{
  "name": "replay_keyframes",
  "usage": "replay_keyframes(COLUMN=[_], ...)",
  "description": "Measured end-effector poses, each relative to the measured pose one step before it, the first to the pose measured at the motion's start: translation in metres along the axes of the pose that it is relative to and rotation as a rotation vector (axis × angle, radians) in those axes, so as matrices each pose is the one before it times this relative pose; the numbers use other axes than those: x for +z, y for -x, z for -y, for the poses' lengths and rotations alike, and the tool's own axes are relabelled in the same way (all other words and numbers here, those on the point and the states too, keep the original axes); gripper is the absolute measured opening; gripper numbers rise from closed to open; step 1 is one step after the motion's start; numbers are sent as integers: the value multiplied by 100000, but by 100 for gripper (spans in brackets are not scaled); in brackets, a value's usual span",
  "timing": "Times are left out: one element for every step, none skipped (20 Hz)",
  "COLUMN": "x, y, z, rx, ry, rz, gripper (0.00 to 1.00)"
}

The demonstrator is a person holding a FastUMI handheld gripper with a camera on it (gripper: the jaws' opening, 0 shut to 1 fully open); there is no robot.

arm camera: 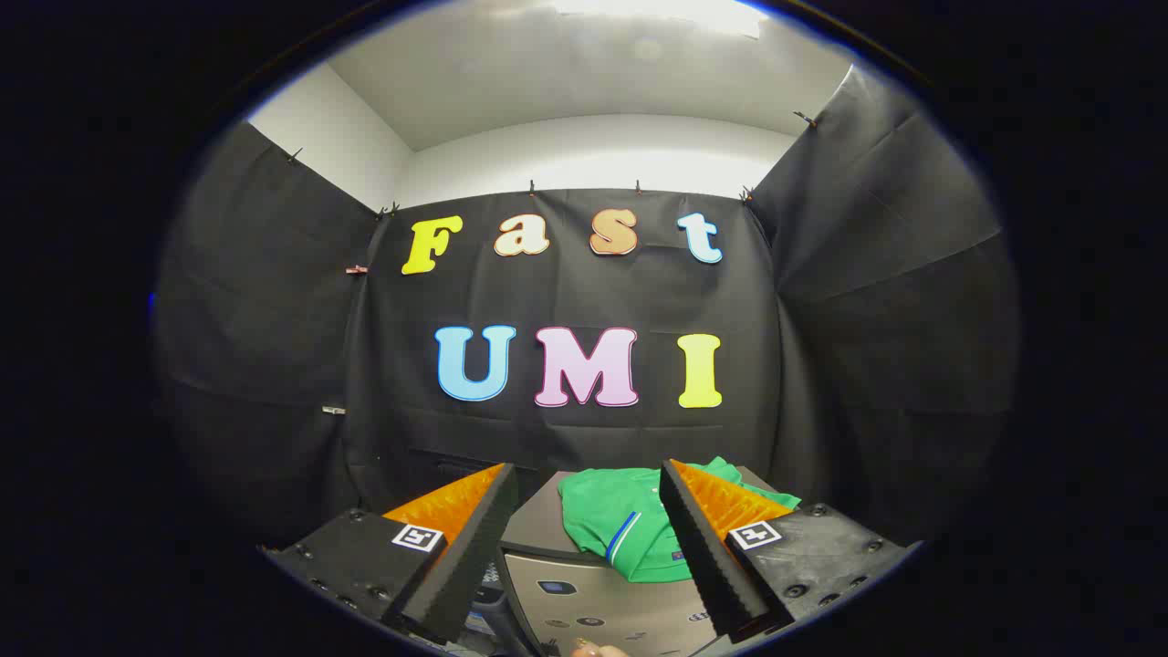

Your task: Put the clothes into the washing machine and then close the washing machine lid.

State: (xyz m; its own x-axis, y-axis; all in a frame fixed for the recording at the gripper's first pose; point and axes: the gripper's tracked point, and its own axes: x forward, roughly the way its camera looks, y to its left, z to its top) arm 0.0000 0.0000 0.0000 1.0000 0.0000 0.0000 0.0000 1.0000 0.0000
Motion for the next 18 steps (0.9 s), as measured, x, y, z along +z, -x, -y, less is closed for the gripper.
replay_keyframes(x=[-49, -28, -74, 41, -13, 35, 38, 105, 8, 54, 67, -1, -122, -144, -147, -105, -20, 43], y=[11, -50, -40, -25, 16, -53, -2, -48, -4, 99, 6, 112, 39, -17, -231, -23, 15, -63], z=[-70, 63, -19, -44, 39, 152, 250, 185, 28, 42, -1, 14, -98, -38, -65, -88, 50, -6], rx=[-21, -182, -7, 86, -196, -485, -612, -721, -346, -373, -299, -79, -79, -198, 18, 21, -98, -2], ry=[76, 29, -63, -148, 36, 408, 579, 404, 292, 272, 171, -56, -145, -44, 98, 179, 175, 40], rz=[-35, -138, -32, 26, -56, -37, 44, 95, 84, 7, 188, 51, -265, -382, -313, -405, -286, -77], gripper=[98, 98, 98, 98, 98, 98, 98, 98, 98, 98, 98, 98, 98, 98, 98, 98, 98, 98])
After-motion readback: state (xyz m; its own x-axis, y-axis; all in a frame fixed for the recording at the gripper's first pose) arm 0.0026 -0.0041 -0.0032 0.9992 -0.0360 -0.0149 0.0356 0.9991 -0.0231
